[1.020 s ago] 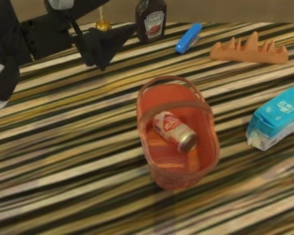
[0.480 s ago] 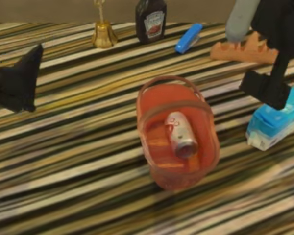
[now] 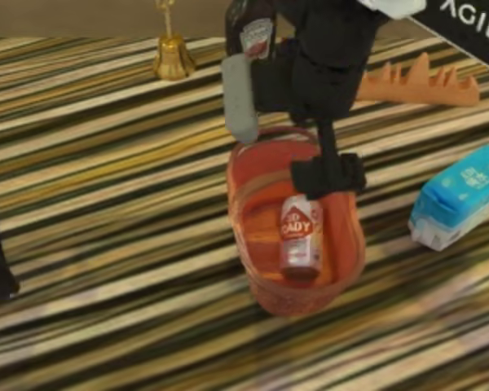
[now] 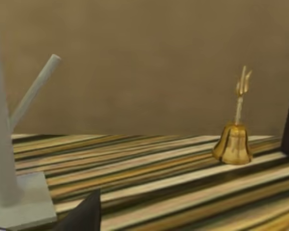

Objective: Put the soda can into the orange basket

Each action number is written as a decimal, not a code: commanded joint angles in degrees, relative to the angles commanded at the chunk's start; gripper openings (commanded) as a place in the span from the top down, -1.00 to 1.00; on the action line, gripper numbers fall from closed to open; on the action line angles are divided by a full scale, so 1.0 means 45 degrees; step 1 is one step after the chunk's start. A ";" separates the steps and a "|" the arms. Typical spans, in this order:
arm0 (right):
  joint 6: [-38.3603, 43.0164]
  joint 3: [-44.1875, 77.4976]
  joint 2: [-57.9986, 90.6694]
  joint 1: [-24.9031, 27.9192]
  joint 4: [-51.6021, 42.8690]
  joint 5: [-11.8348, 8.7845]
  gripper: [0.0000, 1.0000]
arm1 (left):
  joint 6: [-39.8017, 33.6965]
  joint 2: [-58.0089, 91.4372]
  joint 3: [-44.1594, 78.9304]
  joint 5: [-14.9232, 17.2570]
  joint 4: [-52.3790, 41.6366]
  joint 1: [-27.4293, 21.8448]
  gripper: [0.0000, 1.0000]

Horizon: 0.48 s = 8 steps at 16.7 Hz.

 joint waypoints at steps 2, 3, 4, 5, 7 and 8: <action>-0.0439 0.0854 0.0967 0.0286 -0.0739 0.0014 -1.00 | 0.0215 -0.0999 -0.0545 -0.0579 -0.0377 0.0095 -1.00; -0.0563 0.1081 0.1233 0.0367 -0.0954 0.0018 -1.00 | 0.0285 -0.1290 -0.0691 -0.0741 -0.0473 0.0122 -1.00; -0.0631 0.1199 0.1379 0.0411 -0.1073 0.0019 -1.00 | 0.0324 -0.1442 -0.0761 -0.0821 -0.0517 0.0136 -1.00; -0.0640 0.1215 0.1399 0.0418 -0.1089 0.0020 -1.00 | 0.0330 -0.1468 -0.0773 -0.0835 -0.0524 0.0138 -1.00; -0.0640 0.1215 0.1399 0.0418 -0.1089 0.0020 -1.00 | 0.0330 -0.1468 -0.0773 -0.0835 -0.0524 0.0138 -1.00; -0.0640 0.1215 0.1399 0.0418 -0.1089 0.0020 -1.00 | 0.0330 -0.1468 -0.0773 -0.0835 -0.0524 0.0138 -1.00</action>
